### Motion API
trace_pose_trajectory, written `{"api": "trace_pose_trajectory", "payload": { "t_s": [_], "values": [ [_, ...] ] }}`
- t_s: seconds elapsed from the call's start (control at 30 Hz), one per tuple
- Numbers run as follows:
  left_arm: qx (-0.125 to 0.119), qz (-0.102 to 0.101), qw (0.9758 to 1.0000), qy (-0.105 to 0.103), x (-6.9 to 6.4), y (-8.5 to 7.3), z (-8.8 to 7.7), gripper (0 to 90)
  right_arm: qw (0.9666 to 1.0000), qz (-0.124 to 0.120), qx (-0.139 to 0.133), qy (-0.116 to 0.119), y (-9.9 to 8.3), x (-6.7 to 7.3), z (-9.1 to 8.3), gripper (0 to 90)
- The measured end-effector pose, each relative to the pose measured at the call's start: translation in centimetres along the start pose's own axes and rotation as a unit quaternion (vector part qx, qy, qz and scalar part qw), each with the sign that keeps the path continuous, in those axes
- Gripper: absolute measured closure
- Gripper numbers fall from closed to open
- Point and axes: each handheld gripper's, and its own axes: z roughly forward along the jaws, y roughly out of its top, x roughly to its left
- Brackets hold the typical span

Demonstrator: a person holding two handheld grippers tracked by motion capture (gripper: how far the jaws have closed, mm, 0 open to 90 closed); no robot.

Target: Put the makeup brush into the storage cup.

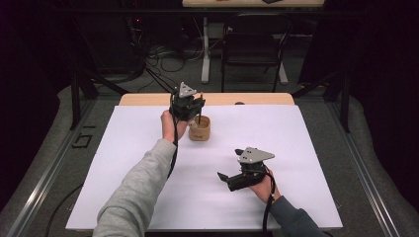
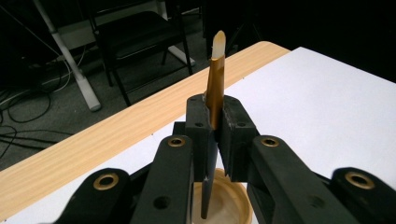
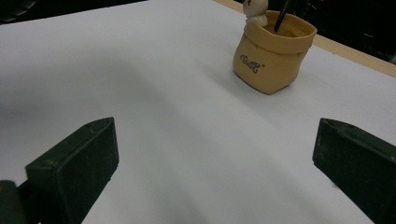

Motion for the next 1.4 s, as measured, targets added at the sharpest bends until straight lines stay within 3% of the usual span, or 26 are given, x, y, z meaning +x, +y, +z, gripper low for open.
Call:
{"api": "trace_pose_trajectory", "payload": {
  "t_s": [0.4, 0.43, 0.5, 0.6, 0.7, 1.03, 1.13, 1.2, 1.4],
  "values": [
    [0.015, -0.015, 0.9998, 0.002, 0.3, -0.5, 0.7, 81.0, 1.0, -0.006, -0.002, 0.002, 0.0, 0.1, -0.1, 0.0],
    [0.015, -0.015, 0.9998, 0.002, 0.3, -0.5, 0.7, 76.9, 1.0, -0.006, -0.002, 0.002, 0.0, 0.1, -0.1, 0.0],
    [0.017, -0.023, 0.9996, 0.003, 0.3, -0.5, 0.7, 56.9, 1.0, -0.006, -0.003, 0.003, 0.0, 0.2, -0.1, 0.0],
    [0.017, -0.032, 0.9993, 0.011, 0.5, -0.6, 0.5, 34.3, 1.0, -0.004, -0.003, 0.003, 0.0, 0.1, -0.1, 0.0],
    [0.018, -0.031, 0.9993, 0.007, 0.5, -0.5, 0.2, 20.4, 1.0, -0.004, -0.004, 0.001, 0.0, 0.0, -0.2, 0.0],
    [0.028, -0.026, 0.9993, -0.002, 0.5, -0.8, -1.0, 10.3, 1.0, -0.003, -0.007, 0.0, 0.0, -0.1, -0.3, 0.0],
    [0.034, -0.024, 0.999, -0.013, 0.3, -1.0, -1.5, 8.8, 1.0, 0.001, -0.008, 0.0, 0.0, -0.2, -0.4, 0.0],
    [0.032, -0.011, 0.9993, -0.015, -0.1, -1.1, -2.2, 7.3, 0.9999, 0.003, -0.014, -0.001, 0.0, -0.5, -0.5, 0.0],
    [0.024, 0.0, 0.9996, -0.015, -0.7, -1.6, -3.9, 5.2, 0.9997, 0.003, -0.022, -0.006, 0.0, -0.6, -0.9, 0.0]
  ]
}}
